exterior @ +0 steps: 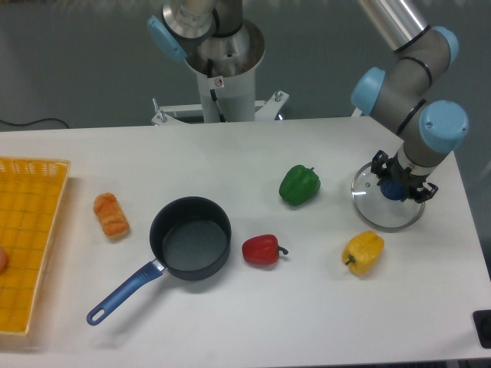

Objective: Place the lid on the table

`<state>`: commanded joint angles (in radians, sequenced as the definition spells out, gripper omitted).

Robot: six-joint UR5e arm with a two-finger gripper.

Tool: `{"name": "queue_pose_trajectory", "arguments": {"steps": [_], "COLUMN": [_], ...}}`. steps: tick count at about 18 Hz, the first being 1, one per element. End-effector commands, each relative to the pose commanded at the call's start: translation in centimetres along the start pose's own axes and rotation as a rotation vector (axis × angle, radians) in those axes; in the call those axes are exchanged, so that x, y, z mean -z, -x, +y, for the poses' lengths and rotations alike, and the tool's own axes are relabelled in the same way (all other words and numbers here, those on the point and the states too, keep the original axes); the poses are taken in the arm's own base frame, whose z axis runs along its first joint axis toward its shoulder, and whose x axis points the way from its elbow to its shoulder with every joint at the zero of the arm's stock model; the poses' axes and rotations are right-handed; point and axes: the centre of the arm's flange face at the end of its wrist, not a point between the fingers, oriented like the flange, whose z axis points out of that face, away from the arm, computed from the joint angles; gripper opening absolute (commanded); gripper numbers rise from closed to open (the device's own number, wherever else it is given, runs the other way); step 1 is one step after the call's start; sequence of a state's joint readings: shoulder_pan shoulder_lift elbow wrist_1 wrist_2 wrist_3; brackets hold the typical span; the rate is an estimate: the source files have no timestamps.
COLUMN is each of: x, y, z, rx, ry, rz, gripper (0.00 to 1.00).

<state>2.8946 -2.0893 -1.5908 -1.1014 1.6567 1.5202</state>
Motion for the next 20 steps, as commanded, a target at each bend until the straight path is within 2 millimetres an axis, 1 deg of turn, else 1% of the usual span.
{"name": "queue_pose_trajectory", "arguments": {"steps": [3,7,10,14,17,20], "x": [0.0,0.2,1.0,2.9,4.2,5.2], "y": [0.0,0.0,0.0,-0.2,0.1,-0.1], "z": [0.0,0.0,0.0,-0.7,-1.5,-1.6], "rx": [-0.001,-0.001,0.000,-0.001,-0.013,-0.012], "ry": [0.000,0.000,-0.001,-0.007,-0.010,-0.014], "rz": [-0.002,-0.006,-0.020,-0.056,-0.086,-0.101], "gripper": [0.85,0.87,1.00,1.00,1.00,1.00]}}
